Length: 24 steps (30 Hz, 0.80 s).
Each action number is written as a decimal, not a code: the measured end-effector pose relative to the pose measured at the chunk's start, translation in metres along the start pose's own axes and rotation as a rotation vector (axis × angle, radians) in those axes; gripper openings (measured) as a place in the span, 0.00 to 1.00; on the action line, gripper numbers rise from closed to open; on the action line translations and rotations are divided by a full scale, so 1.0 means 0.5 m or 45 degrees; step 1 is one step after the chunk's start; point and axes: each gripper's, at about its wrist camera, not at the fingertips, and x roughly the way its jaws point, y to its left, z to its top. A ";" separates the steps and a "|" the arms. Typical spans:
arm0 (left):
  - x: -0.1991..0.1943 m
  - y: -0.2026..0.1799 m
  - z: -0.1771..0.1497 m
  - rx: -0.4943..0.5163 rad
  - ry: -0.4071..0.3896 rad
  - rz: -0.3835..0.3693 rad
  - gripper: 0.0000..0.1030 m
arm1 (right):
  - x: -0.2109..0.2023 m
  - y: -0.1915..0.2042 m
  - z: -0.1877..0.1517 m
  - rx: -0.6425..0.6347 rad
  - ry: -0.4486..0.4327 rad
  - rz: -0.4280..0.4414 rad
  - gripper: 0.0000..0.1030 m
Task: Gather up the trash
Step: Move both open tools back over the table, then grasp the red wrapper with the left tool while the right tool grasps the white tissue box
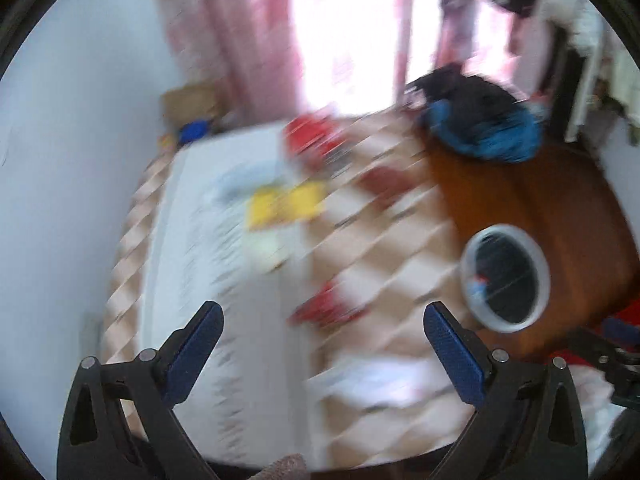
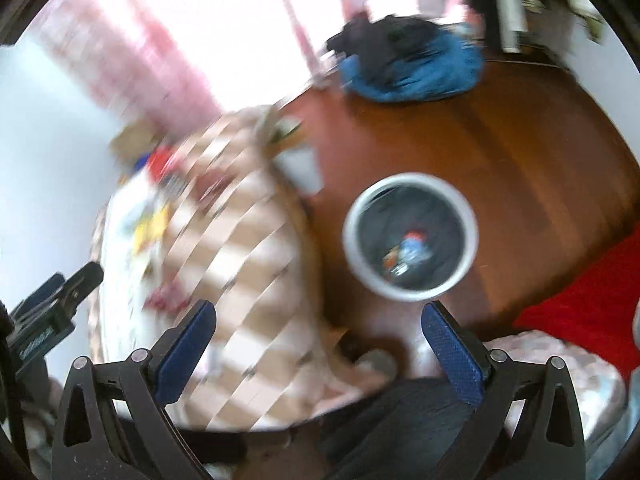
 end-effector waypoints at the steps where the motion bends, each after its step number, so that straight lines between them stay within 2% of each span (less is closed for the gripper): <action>1: 0.020 0.030 -0.024 -0.024 0.041 0.023 0.99 | 0.022 0.027 -0.013 -0.043 0.033 0.009 1.00; 7: 0.145 0.166 -0.162 -0.125 0.238 0.147 0.99 | 0.190 0.211 -0.085 -0.334 0.245 0.041 1.00; 11: 0.210 0.211 -0.210 -0.157 0.324 0.178 0.99 | 0.264 0.297 -0.108 -0.542 0.305 -0.015 1.00; 15: 0.228 0.235 -0.234 -0.172 0.356 0.185 0.99 | 0.326 0.365 -0.114 -0.742 0.338 -0.097 0.99; 16: 0.232 0.237 -0.236 -0.174 0.358 0.183 0.99 | 0.335 0.376 -0.114 -0.772 0.342 -0.108 0.95; 18: 0.238 0.239 -0.237 -0.170 0.360 0.175 0.99 | 0.353 0.393 -0.119 -0.827 0.349 -0.131 0.81; 24: 0.236 0.227 -0.222 -0.143 0.341 0.159 0.99 | 0.355 0.374 -0.125 -0.764 0.343 -0.063 0.61</action>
